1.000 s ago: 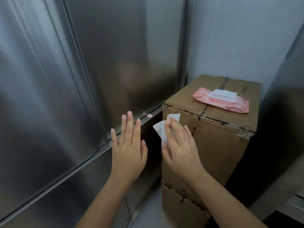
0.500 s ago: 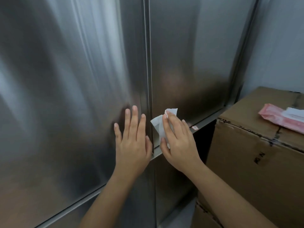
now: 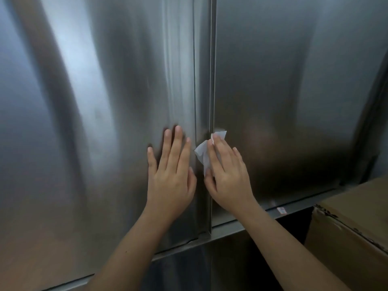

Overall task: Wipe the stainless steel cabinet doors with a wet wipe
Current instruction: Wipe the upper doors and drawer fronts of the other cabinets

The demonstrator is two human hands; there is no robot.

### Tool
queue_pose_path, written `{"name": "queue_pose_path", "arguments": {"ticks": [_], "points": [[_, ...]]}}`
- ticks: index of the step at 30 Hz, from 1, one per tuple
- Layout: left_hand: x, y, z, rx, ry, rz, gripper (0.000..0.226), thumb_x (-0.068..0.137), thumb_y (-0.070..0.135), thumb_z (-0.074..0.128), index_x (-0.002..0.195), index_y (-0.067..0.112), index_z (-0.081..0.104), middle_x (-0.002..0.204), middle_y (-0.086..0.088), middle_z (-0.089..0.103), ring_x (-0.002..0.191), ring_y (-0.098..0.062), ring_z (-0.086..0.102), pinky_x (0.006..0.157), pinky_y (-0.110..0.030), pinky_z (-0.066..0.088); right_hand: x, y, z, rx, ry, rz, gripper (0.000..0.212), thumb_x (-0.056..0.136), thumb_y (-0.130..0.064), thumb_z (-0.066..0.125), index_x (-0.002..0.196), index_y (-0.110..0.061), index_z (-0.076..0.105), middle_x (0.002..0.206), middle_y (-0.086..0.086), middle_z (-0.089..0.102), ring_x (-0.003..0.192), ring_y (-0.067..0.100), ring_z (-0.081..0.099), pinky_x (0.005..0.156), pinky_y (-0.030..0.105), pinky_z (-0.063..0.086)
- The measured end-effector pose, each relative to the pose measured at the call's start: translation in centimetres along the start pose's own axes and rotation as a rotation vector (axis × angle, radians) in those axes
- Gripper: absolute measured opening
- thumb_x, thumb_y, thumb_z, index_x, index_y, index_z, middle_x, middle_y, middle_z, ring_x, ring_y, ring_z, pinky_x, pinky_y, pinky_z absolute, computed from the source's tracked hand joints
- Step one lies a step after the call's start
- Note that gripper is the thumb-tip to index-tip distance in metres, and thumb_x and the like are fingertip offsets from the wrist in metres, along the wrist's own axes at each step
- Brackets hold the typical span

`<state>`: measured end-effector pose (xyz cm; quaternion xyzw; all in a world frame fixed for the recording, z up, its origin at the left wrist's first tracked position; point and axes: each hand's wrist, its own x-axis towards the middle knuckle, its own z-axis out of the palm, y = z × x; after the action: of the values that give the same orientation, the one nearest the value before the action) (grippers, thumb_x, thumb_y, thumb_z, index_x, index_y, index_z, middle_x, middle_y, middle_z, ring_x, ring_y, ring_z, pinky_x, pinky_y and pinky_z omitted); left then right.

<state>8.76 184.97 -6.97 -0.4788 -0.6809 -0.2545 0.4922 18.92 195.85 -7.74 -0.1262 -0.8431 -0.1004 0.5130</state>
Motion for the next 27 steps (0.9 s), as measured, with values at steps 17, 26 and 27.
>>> {"name": "queue_pose_path", "arguments": {"ticks": [17,26,27], "points": [[1.6,-1.4,1.4,0.282,0.069,0.105,0.056,0.088,0.021,0.038,0.142,0.008,0.031,0.148,-0.012,0.023,0.138,-0.024,0.024,0.108,-0.051,0.017,1.1,1.0,4.6,-0.002,0.062,0.005,0.067,0.092,-0.03,0.037,0.147,-0.005,0.009,0.149,0.023,0.014,0.14,0.031,0.015,0.11,0.049,0.021],[1.6,-1.5,1.2,0.3,0.059,0.113,0.054,0.089,0.02,0.038,0.141,0.006,0.034,0.148,-0.013,0.024,0.139,-0.025,0.023,0.11,-0.051,0.015,-1.3,1.0,5.7,-0.104,0.051,0.01,0.069,0.095,-0.035,0.031,0.148,-0.005,0.001,0.148,0.021,0.017,0.138,0.035,0.021,0.111,0.05,0.014],[1.6,-1.4,1.2,0.291,0.058,0.112,0.054,0.089,0.02,0.038,0.141,0.006,0.034,0.148,-0.014,0.024,0.139,-0.025,0.023,0.11,-0.051,0.014,-0.3,1.1,5.5,-0.088,0.077,0.013,0.065,0.095,-0.034,0.031,0.148,-0.005,0.007,0.149,0.021,0.016,0.138,0.034,0.021,0.113,0.048,0.01]]}}
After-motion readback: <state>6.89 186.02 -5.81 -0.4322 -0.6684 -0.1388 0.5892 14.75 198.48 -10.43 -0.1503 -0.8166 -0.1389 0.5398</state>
